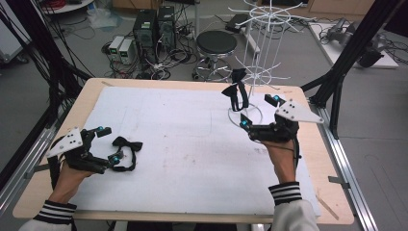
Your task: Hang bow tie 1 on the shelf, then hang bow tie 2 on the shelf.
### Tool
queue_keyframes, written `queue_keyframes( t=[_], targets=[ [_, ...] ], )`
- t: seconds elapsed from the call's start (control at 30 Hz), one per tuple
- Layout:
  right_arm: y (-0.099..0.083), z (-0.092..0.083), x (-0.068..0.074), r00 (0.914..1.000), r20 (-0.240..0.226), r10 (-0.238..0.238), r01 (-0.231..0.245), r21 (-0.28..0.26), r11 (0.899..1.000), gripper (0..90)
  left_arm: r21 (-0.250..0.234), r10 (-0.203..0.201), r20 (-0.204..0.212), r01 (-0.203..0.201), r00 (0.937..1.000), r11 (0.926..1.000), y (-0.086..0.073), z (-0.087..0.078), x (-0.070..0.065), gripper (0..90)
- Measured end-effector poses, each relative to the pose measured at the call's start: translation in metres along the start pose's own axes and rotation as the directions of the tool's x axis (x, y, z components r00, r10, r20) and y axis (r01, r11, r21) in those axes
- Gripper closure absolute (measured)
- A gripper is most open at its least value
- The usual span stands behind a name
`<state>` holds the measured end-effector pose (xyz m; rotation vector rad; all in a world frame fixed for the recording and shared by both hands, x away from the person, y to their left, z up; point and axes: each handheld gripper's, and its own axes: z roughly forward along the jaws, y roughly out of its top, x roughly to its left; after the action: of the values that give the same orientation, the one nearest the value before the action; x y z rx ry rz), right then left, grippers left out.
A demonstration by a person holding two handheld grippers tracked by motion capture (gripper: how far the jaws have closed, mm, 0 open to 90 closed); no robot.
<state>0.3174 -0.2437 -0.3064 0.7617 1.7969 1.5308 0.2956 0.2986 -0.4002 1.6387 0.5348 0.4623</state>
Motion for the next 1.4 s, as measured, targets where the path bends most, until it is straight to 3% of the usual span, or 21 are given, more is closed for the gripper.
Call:
queue_keyframes(
  t=[0.13, 0.23, 0.63, 0.87, 0.97, 1.4],
  targets=[
    [-0.021, -0.009, 0.002, 0.9998, 0.017, -0.011, 0.011, 0.023, 1.000, 0.7, -0.001, 0.000, 0.003, 0.000, 1.0000, 1.0000, 0.001, 0.000, -0.001, 1.7],
    [-0.033, -0.017, 0.002, 0.9995, 0.022, 0.024, -0.024, 0.006, 1.000, 0.7, 0.002, 0.007, 0.003, -0.007, 1.0000, 1.0000, 0.002, 0.001, -0.002, 1.7],
    [-0.066, -0.053, 0.011, 0.9992, 0.037, 0.014, -0.012, -0.066, 0.998, 0.7, 0.010, 0.000, 0.015, 0.000, 0.9999, 1.0000, 0.001, 0.005, -0.004, 1.7],
    [-0.091, -0.061, 0.022, 0.9993, 0.032, 0.021, -0.018, -0.082, 0.996, 0.7, 0.025, 0.007, 0.012, -0.008, 0.9999, 0.9997, 0.002, 0.007, -0.006, 1.7],
    [-0.095, -0.060, 0.020, 0.9994, 0.023, 0.025, -0.023, -0.065, 0.998, 0.7, 0.022, 0.008, 0.014, -0.008, 0.9999, 0.9997, 0.002, 0.008, -0.006, 1.8],
    [-0.094, -0.063, 0.019, 0.9989, 0.033, 0.035, -0.032, -0.079, 0.996, 0.7, 0.031, 0.010, 0.018, -0.011, 0.9998, 0.9995, 0.002, 0.013, -0.005, 1.7]
  ],
)
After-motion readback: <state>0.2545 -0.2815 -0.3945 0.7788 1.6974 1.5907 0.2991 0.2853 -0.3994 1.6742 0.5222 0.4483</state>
